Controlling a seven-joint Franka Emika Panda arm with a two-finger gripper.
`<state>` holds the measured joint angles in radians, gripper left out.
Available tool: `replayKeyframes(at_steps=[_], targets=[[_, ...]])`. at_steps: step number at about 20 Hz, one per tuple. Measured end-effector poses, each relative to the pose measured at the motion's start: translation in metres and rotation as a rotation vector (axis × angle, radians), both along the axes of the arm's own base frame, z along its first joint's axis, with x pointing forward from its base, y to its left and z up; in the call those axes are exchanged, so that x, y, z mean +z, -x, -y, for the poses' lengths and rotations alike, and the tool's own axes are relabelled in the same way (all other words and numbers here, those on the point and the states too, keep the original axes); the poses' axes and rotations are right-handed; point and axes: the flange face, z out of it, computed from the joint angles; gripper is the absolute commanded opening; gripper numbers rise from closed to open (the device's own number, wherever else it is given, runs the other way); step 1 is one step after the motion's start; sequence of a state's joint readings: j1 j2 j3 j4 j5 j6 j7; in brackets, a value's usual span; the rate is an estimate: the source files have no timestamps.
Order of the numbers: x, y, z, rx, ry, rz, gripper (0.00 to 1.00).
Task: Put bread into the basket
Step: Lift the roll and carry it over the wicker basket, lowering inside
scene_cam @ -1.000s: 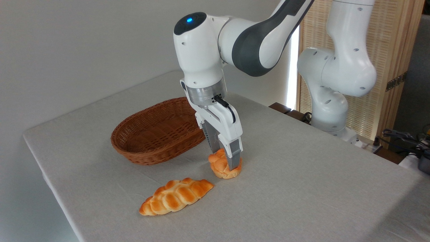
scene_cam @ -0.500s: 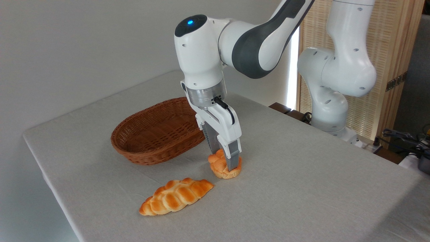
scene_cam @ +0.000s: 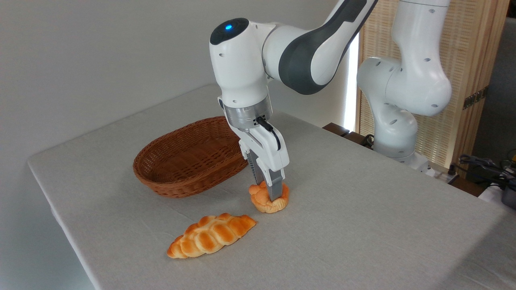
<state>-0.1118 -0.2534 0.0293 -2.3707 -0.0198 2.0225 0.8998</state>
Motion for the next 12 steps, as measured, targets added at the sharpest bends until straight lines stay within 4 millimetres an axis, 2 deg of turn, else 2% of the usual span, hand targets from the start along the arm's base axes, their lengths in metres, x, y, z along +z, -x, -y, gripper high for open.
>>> replayKeyframes(at_steps=[2,4,8,12], targets=[[0.003,-0.002,0.000,-0.001,0.001,0.008,0.41],[0.017,-0.008,0.002,-0.002,0.003,0.036,0.41],[0.064,-0.025,0.008,-0.012,0.009,0.104,0.42],[0.109,-0.036,0.035,-0.005,0.009,0.180,0.42]])
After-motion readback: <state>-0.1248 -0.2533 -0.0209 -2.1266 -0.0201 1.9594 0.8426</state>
